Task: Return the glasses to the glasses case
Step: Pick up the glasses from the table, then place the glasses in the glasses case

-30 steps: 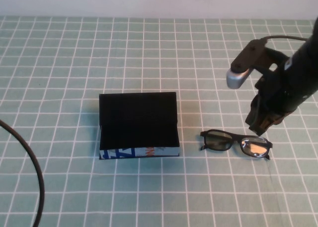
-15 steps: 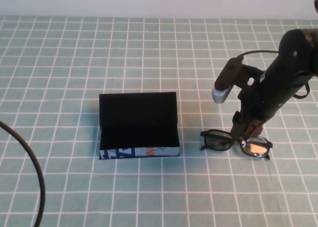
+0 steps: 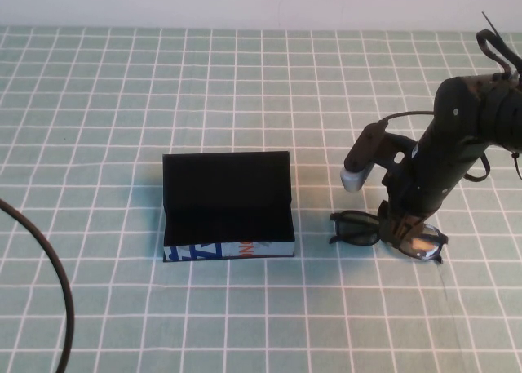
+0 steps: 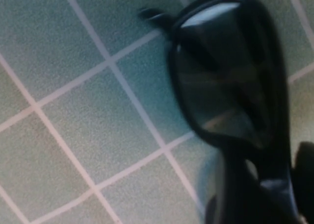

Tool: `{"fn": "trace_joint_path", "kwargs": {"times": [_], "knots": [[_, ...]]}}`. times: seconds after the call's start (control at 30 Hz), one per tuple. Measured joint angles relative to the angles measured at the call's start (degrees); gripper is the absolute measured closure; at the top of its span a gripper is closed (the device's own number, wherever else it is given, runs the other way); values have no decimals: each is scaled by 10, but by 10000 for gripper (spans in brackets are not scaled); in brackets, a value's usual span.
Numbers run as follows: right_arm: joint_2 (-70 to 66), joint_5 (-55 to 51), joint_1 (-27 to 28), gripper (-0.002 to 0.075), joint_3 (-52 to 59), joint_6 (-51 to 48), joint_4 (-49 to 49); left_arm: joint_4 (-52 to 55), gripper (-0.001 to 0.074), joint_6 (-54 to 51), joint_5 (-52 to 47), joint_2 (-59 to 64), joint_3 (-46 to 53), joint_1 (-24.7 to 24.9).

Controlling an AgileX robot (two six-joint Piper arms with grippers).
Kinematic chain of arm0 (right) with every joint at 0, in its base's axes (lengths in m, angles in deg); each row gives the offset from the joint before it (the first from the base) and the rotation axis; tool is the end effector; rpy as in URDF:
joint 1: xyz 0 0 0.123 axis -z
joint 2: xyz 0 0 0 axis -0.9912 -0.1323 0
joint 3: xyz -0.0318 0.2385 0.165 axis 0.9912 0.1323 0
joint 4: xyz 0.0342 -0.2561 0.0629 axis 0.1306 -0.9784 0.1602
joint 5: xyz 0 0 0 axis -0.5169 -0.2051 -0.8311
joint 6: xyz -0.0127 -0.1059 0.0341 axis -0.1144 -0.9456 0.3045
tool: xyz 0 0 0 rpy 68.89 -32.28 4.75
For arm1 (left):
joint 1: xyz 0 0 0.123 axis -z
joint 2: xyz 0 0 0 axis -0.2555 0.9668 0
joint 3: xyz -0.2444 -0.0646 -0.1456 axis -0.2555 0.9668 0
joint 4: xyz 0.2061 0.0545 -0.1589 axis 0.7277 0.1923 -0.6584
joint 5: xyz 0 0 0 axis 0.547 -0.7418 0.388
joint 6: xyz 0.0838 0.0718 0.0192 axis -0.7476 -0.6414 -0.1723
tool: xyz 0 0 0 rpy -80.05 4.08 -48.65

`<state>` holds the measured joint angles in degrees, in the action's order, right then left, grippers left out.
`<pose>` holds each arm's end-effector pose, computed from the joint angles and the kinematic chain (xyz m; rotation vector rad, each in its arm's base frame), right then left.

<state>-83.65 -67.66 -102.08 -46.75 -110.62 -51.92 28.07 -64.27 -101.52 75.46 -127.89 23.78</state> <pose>0.3770 0.1438 0.1660 -1.5541 2.4887 0.0455 0.1420 -0.0266 0.3408 0.1816 2.1568 -0.1346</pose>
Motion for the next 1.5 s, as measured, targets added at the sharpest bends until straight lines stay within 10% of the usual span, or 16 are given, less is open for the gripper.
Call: {"fn": "trace_joint_path", "kwargs": {"times": [0.27, 0.8, 1.23, 1.5], "knots": [[4, -7, 0, 701, -2, 0, 6, 0, 733, 0, -10, 0, 0, 0], [-2, -181, -4, 720, -249, -34, 136, 6, 733, 0, -16, 0, 0, 0], [-87, -193, -175, 721, -401, -76, 139, 8, 734, 0, -15, 0, 0, 0], [-160, -195, -189, 721, -404, -77, 88, 8, 734, 0, -22, 0, 0, 0]]}}
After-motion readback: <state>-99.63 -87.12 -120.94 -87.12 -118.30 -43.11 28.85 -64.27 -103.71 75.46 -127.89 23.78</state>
